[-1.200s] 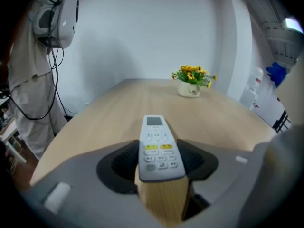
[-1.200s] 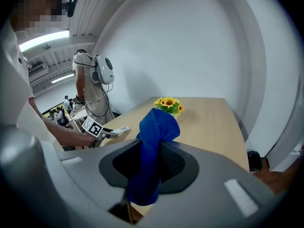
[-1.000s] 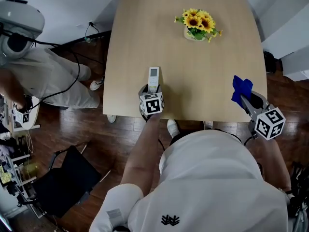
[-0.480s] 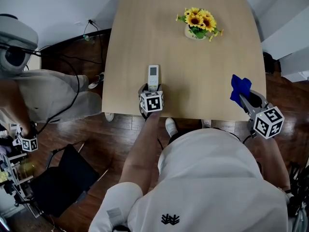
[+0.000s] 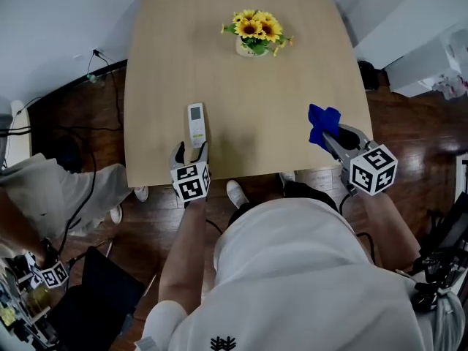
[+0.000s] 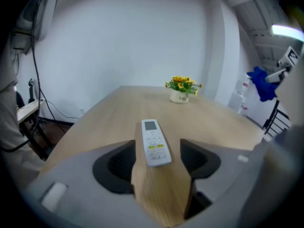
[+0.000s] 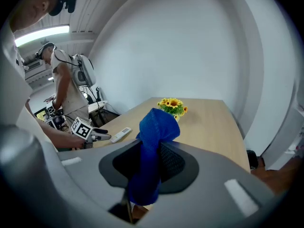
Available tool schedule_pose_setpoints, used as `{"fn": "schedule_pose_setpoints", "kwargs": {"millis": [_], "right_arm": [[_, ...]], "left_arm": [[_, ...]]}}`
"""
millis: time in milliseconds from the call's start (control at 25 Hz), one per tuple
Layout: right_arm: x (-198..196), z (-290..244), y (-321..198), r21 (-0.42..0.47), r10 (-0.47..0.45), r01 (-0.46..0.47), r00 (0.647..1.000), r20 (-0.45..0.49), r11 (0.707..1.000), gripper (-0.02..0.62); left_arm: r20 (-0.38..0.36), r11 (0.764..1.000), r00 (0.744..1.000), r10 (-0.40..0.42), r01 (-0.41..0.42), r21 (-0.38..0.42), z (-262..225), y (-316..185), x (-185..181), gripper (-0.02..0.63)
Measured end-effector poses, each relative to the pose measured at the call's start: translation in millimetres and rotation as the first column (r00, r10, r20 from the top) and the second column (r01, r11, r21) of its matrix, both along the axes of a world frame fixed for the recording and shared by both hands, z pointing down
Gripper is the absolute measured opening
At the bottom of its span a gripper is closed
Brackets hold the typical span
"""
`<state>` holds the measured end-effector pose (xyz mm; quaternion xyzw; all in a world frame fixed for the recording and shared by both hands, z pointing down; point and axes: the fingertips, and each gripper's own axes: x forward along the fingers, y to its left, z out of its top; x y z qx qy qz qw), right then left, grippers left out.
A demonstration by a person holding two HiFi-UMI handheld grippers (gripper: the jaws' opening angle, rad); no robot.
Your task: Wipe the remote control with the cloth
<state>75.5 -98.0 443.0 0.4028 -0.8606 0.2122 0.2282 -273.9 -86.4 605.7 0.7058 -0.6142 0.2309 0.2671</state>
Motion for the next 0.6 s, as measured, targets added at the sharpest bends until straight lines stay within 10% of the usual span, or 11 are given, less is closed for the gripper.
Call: {"fn": "schedule_pose_setpoints", "kwargs": {"millis": [320, 600], "right_arm": [[11, 1, 58, -0.02, 0.061, -0.061, 0.998, -0.013, 0.998, 0.092], [31, -5, 92, 0.051, 0.01, -0.012, 0.999, 0.05, 0.999, 0.092]], "left_arm": [[-0.099, 0.971, 0.968, 0.23, -0.221, 0.095, -50, 64, 53, 0.313], [-0.036, 0.922, 0.938, 0.345, -0.331, 0.201, -102, 127, 114, 0.299]]}}
